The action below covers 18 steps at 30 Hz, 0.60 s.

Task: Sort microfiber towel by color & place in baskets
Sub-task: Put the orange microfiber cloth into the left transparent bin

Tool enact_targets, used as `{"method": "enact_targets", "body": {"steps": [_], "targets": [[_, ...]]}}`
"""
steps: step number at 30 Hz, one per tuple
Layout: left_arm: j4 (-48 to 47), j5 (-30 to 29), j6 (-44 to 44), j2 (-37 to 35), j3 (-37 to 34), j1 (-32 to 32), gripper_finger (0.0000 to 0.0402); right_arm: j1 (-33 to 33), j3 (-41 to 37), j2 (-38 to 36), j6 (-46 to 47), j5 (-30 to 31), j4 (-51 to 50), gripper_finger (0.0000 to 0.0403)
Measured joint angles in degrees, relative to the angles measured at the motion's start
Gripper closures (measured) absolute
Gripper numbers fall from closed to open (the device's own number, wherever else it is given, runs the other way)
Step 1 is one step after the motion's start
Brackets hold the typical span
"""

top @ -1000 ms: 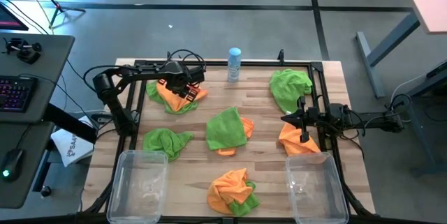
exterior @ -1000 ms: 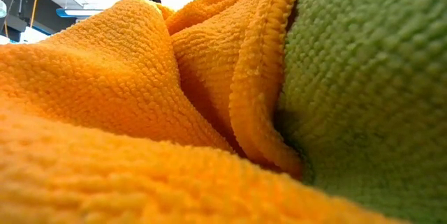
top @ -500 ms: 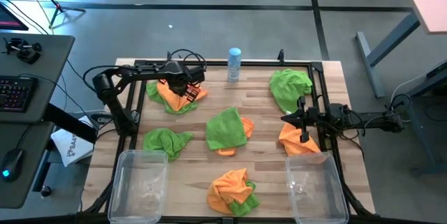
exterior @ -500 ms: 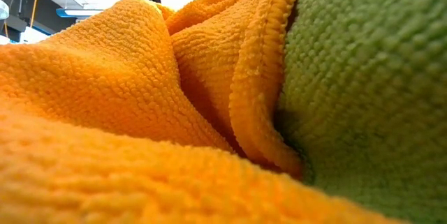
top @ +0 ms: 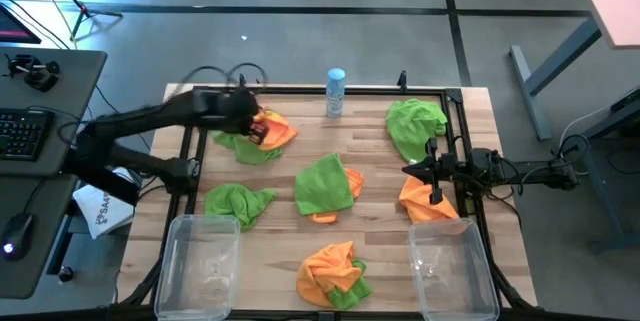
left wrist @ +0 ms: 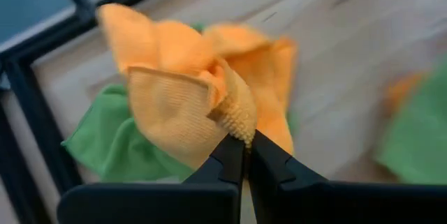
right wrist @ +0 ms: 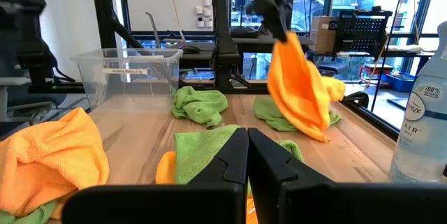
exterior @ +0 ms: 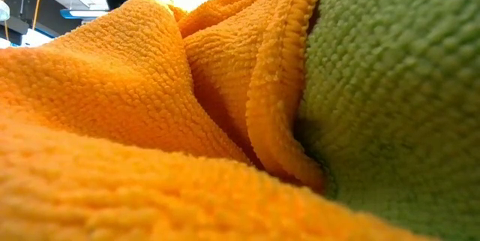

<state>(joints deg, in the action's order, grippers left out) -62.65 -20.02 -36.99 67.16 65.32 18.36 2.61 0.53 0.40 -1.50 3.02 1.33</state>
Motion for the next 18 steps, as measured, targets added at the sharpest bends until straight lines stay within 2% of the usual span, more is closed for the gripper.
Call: {"method": "enact_targets", "body": {"steps": [4,9,15,18], "targets": [[0.0,-0.2,-3.8,-10.4,0.0,-4.0,0.0401,0.0,0.0,0.0,0.0,0.0,0.0,0.0402],[1.4,-1.9,-6.5,-20.1,0.0,-10.0,0.0401,0.0,0.0,0.0,0.0,0.0,0.0,0.0402],[11.7,-2.1,-4.4,-27.1,0.0,-15.9,0.0401,0.0,0.0,0.0,0.0,0.0,0.0,0.0402],[17.4,0.8,-2.0,-29.5,0.0,-18.3,0.0401,0.0,0.0,0.0,0.0,0.0,0.0,0.0402]]}}
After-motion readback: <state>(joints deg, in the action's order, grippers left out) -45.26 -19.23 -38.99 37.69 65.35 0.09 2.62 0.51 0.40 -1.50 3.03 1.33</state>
